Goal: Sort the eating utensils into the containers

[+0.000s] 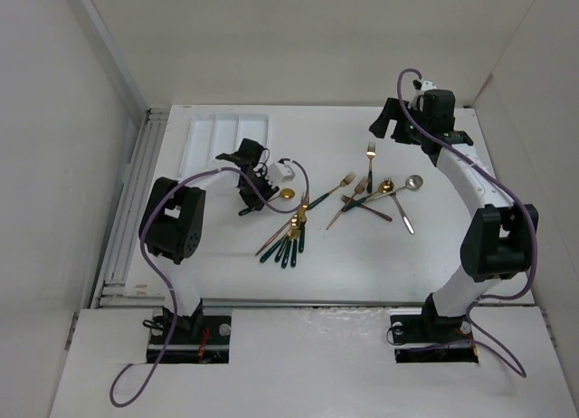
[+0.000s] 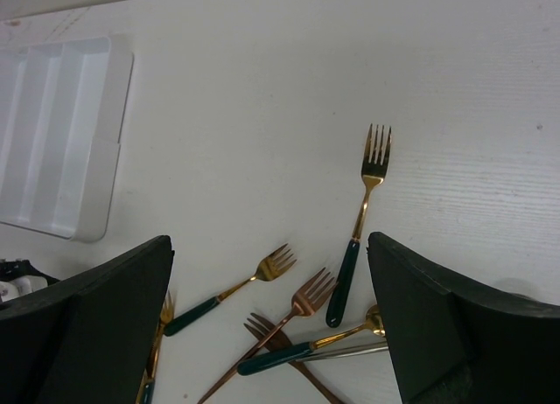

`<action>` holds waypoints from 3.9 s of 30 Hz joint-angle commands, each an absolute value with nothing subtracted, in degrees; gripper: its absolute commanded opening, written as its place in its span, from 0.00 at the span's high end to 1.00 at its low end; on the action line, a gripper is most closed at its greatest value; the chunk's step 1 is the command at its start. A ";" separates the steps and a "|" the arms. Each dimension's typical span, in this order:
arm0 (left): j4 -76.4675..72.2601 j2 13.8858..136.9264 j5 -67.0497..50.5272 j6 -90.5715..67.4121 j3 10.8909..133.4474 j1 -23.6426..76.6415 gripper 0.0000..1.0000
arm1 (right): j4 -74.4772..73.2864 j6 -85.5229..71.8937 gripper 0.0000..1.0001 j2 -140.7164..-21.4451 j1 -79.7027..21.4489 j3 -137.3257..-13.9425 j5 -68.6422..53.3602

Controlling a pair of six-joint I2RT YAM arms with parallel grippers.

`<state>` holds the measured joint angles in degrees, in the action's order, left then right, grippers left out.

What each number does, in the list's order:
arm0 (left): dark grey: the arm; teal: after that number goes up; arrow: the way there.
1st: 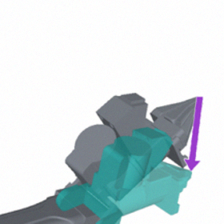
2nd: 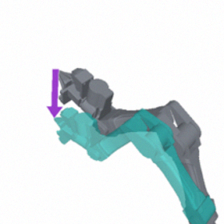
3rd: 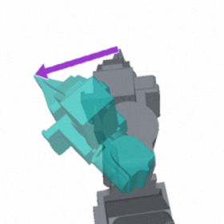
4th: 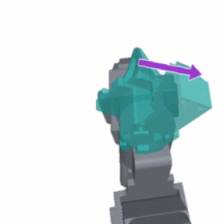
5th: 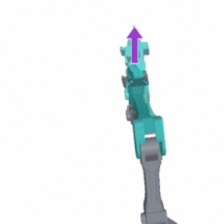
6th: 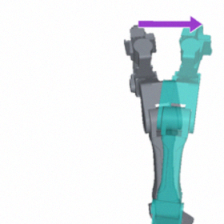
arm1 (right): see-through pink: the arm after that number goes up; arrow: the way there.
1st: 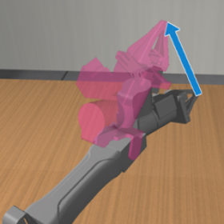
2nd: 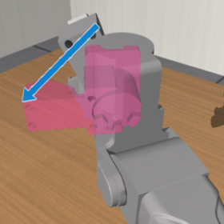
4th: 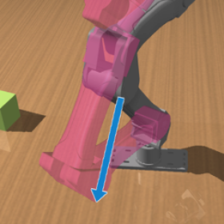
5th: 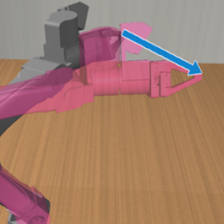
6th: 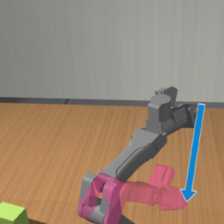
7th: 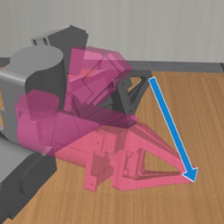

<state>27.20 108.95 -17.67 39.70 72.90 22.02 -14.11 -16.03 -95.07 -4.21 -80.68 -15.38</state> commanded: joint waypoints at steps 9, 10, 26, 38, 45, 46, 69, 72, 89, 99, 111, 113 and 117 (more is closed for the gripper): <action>26.00 106.79 -20.21 36.74 69.41 22.24 1.00 | -11.78 -15.29 0.03 -92.20 -4.57 -80.95 -12.83; 26.71 106.79 -20.21 35.78 70.91 22.24 1.00 | -11.78 -15.29 0.03 -92.20 -4.57 -80.95 -12.83; 27.34 109.41 -27.53 5.99 102.73 8.91 1.00 | -10.11 -15.82 0.06 -91.14 -5.62 -80.95 -10.02; 23.21 119.35 -6.16 8.26 109.51 -2.81 1.00 | -10.11 -16.35 0.06 -92.19 -6.77 -80.95 -10.02; 23.12 122.34 -10.54 8.70 109.42 -5.63 1.00 | -10.11 -16.35 0.06 -91.50 -7.82 -79.81 -9.40; 23.12 122.95 -11.16 8.70 108.55 -5.63 1.00 | -10.11 -16.35 0.06 -91.49 -7.82 -79.80 -8.88; 22.14 122.79 -8.88 10.02 110.37 -5.54 0.48 | -10.11 -15.29 0.06 -90.35 -7.82 -79.28 -8.79; 23.55 120.59 -8.26 10.02 113.28 -5.54 0.48 | -10.63 -15.29 0.06 -89.74 -7.82 -79.28 -8.79; 39.20 103.36 -23.02 27.60 87.73 25.03 0.61 | -12.74 -16.35 0.05 -82.27 -12.04 -68.21 -8.26; 36.56 104.23 -23.56 28.04 74.62 33.66 0.62 | -14.41 -16.87 0.05 -77.26 -13.18 -63.20 -8.26; 33.05 107.14 -18.54 27.69 68.55 35.42 0.65 | -13.10 -17.41 0.05 -69.70 -13.71 -57.30 -5.28; 32.34 107.14 -16.53 26.55 67.95 35.95 0.66 | -13.71 -16.88 0.05 -69.17 -13.71 -57.30 -4.58; 30.51 107.14 -12.84 26.02 66.10 35.95 0.69 | -13.71 -16.87 0.04 -67.95 -13.71 -57.30 -3.43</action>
<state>32.32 105.93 -16.95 26.48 69.34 35.64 -15.00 -17.15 -70.28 -13.21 -57.25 -5.41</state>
